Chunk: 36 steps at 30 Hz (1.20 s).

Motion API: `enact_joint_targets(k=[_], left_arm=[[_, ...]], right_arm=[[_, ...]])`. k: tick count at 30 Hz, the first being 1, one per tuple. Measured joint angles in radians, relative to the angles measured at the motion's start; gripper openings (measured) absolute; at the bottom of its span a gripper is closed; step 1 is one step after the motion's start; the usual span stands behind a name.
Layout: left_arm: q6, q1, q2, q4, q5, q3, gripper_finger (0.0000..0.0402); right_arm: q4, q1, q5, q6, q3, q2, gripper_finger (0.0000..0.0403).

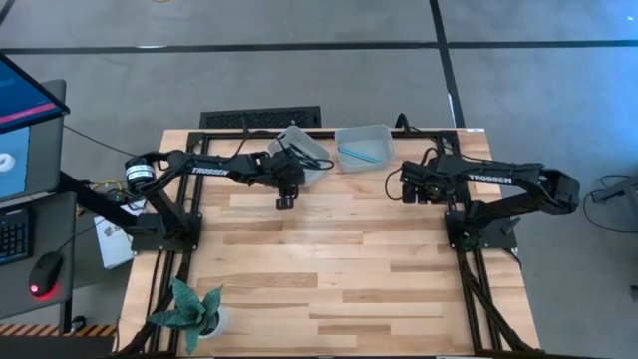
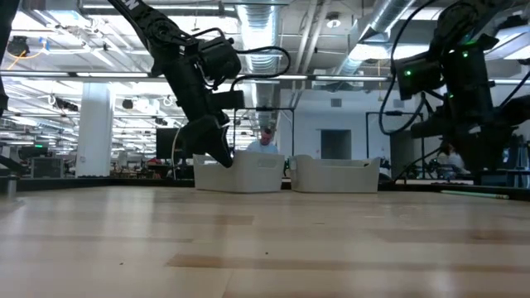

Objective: Sort pens & pencils
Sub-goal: Put the light green pencil into the right gray bin

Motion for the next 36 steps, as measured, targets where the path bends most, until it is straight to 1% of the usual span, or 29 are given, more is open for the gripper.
enact_joint_targets(k=[6, 13, 21, 26, 33, 36], left_arm=[[-0.002, 0.000, 0.000, 0.002, 0.000, 0.000, 0.0122], [-0.002, 0.000, 0.000, 0.002, 0.000, 0.000, 0.0122], [0.006, 0.000, 0.000, 0.010, 0.000, 0.000, 0.0122], [0.010, 0.000, 0.000, 0.027, 0.000, 0.000, 0.0122], [0.010, 0.000, 0.000, 0.027, 0.000, 0.000, 0.0122], [0.010, 0.000, 0.000, 0.027, 0.000, 0.000, 0.0122]], right_arm=[[0.005, -0.052, 0.018, 0.041, 0.000, 0.000, 0.0146], [0.004, -0.083, 0.028, 0.010, 0.000, 0.000, 0.0146], [0.006, -0.112, 0.033, 0.013, -0.001, 0.000, 0.0146], [0.007, -0.143, 0.071, -0.037, -0.001, 0.000, 0.0146], [0.007, -0.210, 0.076, -0.141, -0.003, 0.000, 0.0146], [0.015, -0.249, 0.076, -0.154, -0.028, 0.000, 0.0146]])
